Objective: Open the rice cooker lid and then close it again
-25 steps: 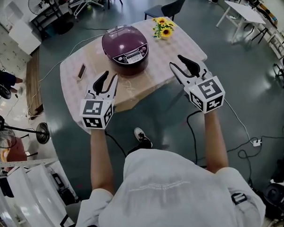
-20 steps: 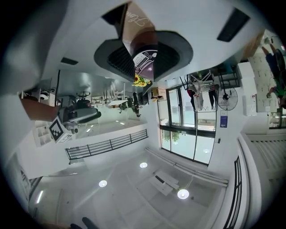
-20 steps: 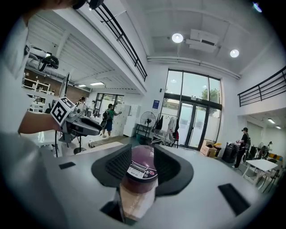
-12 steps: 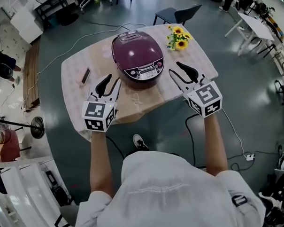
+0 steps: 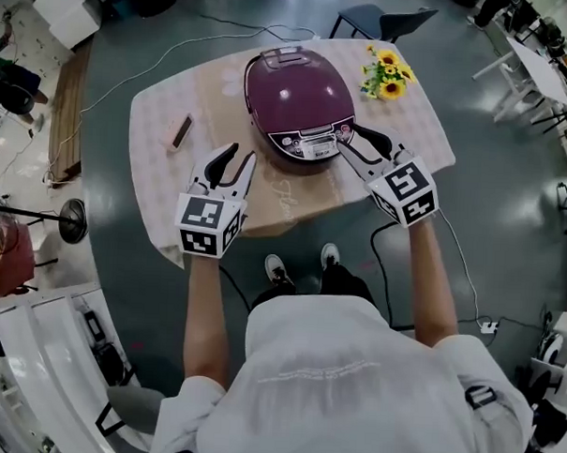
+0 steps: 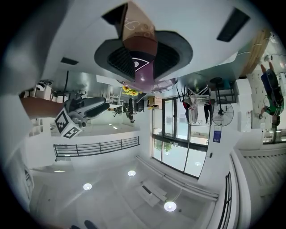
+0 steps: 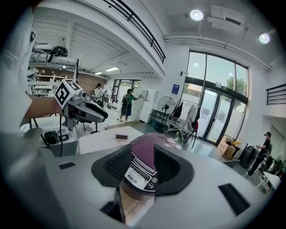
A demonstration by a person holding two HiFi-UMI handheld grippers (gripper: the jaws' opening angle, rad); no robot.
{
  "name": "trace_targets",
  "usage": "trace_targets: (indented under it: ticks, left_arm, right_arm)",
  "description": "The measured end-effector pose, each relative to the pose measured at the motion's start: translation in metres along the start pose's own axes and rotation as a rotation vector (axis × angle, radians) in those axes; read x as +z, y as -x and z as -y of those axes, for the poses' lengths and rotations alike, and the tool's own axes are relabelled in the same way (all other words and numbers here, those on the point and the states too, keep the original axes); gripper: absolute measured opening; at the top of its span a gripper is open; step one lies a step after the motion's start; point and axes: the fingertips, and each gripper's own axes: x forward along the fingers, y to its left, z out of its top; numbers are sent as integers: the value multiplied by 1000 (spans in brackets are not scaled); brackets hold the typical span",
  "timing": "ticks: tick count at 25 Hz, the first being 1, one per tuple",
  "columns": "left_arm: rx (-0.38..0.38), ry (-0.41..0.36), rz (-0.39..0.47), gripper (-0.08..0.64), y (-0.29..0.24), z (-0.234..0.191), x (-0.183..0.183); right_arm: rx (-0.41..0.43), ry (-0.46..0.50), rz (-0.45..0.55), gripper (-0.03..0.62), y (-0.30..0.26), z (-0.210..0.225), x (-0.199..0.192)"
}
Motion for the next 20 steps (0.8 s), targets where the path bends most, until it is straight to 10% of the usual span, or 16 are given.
trace_targets:
  ticks: [20]
  left_arm:
    - [200, 164, -114, 141, -18, 0, -42]
  right_arm:
    - [424, 213, -152, 221, -86, -24, -61]
